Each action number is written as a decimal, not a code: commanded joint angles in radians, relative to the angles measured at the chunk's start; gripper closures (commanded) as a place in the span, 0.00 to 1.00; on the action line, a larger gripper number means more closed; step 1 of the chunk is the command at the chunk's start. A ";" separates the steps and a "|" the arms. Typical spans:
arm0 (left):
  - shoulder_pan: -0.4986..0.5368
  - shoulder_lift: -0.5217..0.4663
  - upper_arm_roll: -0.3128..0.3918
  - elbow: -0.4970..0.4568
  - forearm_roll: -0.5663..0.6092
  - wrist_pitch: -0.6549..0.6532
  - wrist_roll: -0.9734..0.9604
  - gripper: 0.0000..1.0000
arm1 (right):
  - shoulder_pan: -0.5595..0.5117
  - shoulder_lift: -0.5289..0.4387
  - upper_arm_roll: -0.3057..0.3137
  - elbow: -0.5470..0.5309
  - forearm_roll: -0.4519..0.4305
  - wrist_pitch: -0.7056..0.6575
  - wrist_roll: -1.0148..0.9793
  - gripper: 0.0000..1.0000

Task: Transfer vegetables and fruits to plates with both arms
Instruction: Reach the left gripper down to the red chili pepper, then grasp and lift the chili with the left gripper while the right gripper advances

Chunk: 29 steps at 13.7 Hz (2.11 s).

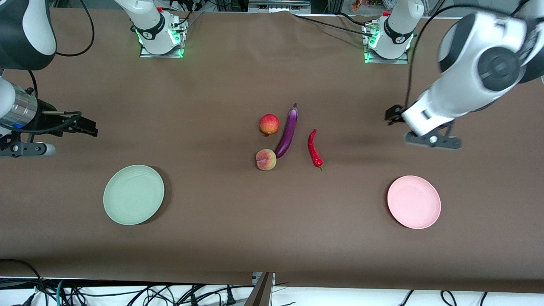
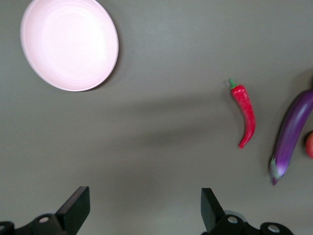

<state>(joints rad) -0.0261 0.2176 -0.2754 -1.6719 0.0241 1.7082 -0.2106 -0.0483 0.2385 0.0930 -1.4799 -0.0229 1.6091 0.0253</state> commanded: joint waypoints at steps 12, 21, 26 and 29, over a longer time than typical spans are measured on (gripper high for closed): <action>-0.209 0.411 -0.067 0.014 0.023 0.450 -0.504 0.00 | 0.128 0.111 0.013 0.000 0.047 0.075 0.238 0.00; -0.247 0.522 -0.067 0.012 0.206 0.557 -0.622 0.60 | 0.287 0.216 0.014 -0.075 0.230 0.211 0.454 0.00; -0.238 0.529 -0.067 0.008 0.206 0.550 -0.619 0.83 | 0.409 0.214 0.043 -0.198 0.288 0.409 0.642 0.00; -0.218 0.485 -0.065 0.024 0.206 0.472 -0.609 0.91 | 0.468 0.216 0.088 -0.292 0.288 0.576 0.751 0.00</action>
<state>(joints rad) -0.2570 0.7391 -0.3411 -1.6654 0.2002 2.2510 -0.8141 0.3874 0.4785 0.1645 -1.6857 0.2426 2.0811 0.7192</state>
